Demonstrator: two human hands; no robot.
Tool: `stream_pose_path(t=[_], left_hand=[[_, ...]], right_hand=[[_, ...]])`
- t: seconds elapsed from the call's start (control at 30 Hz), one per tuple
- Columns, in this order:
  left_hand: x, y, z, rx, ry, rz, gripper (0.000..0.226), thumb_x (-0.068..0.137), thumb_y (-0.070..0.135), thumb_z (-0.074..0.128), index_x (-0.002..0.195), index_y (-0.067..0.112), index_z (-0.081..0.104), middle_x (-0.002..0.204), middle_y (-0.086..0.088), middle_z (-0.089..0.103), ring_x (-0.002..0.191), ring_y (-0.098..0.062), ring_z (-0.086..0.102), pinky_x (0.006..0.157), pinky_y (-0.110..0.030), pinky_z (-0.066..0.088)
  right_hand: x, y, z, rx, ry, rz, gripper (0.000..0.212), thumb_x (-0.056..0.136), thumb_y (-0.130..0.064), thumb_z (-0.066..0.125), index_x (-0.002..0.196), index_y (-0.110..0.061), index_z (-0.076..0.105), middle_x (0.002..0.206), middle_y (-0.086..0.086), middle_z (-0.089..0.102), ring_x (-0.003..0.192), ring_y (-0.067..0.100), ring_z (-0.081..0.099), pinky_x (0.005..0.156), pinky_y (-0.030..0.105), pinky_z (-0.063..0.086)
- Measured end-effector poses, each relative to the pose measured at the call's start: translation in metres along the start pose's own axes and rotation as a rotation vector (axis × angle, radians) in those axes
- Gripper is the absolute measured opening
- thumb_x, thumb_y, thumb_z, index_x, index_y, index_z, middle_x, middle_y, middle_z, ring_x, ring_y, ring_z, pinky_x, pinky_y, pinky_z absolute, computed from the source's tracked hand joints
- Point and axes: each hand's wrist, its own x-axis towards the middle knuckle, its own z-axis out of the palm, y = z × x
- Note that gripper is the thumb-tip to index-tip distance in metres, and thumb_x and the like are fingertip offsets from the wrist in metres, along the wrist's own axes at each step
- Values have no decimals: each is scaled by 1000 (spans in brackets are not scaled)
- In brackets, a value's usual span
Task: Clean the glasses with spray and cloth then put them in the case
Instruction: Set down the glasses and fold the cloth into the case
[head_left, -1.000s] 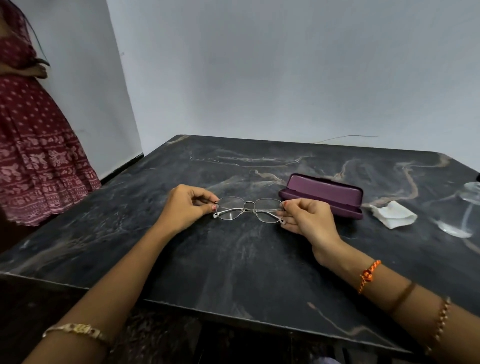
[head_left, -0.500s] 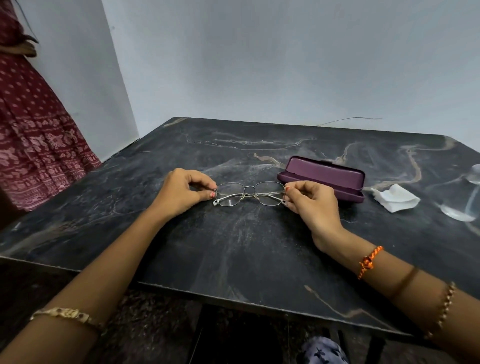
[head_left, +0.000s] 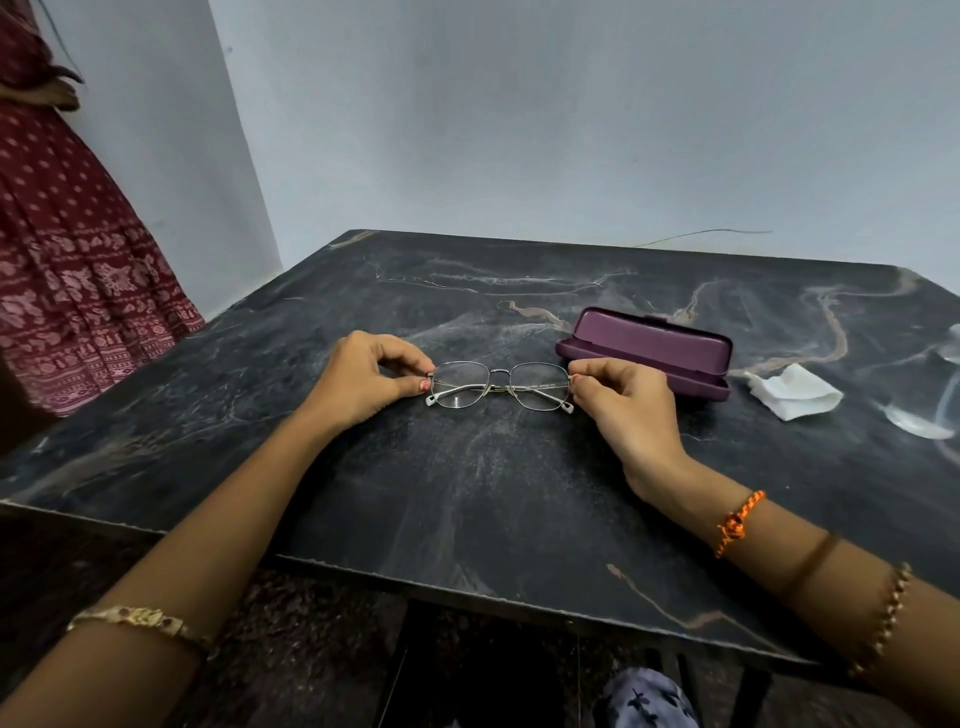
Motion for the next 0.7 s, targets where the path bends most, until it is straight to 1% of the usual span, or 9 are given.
stream_pose_path(t=[0.1,0.2,0.27,0.33,0.4,0.47,0.57,0.63,0.7], left_hand=[[0,0,0,-9,0,15,23,66,-6,73,75,14,69,79,-4,67,60,6,59,68,-7,48],[-2,2,0,-28,24,38,33,64,-8,74,82,18,68,86,-7,66,64,1,60,72,-13,50],[-4,3,0,-27,58,70,42,62,-10,74,91,20,66,93,-4,64,72,-7,60,72,-15,51],[-6,6,-1,-33,106,104,46,64,-14,71,95,20,64,97,-2,61,79,-10,58,64,-9,49],[-7,10,-1,-70,190,125,46,68,-17,65,98,19,63,100,-4,60,82,-10,56,56,-5,46],[-7,20,1,-97,277,161,43,72,-15,63,99,18,62,102,-4,59,84,-8,55,58,-3,45],[-7,51,16,-148,363,266,38,75,-9,63,102,19,62,97,4,59,82,2,58,60,-5,46],[-4,80,36,-208,371,345,36,76,-8,63,104,14,62,92,3,60,76,7,58,56,-4,44],[1,108,61,-223,319,419,26,77,-5,63,100,6,65,88,-1,62,73,7,58,54,-1,40]], right_hand=[[-3,-3,1,-56,17,-70,21,83,-7,59,103,-9,64,90,-1,65,78,4,60,62,4,45],[-8,-8,1,-129,36,-177,26,83,-6,58,108,-10,58,104,0,59,95,11,57,81,18,49],[-16,-14,1,-195,71,-356,27,81,-4,58,108,-8,55,106,1,53,98,10,51,90,21,44],[-24,-18,0,-275,117,-578,31,79,-3,59,109,-5,53,109,8,50,98,6,42,91,12,36],[-31,-21,-4,-352,174,-756,35,77,-7,60,110,-5,52,113,13,46,99,8,39,90,21,38],[-32,-24,-16,-410,259,-955,36,76,-14,61,111,-11,49,114,8,38,101,13,39,85,31,40],[-22,-30,-47,-496,347,-1215,31,78,-17,60,106,-16,48,109,4,35,98,18,42,79,35,43],[-12,-33,-71,-537,324,-1250,22,79,-13,59,99,-15,52,105,4,38,95,19,44,75,35,43],[-3,-33,-92,-558,324,-1183,16,78,-8,57,94,-9,58,103,6,42,93,19,44,76,30,42]])
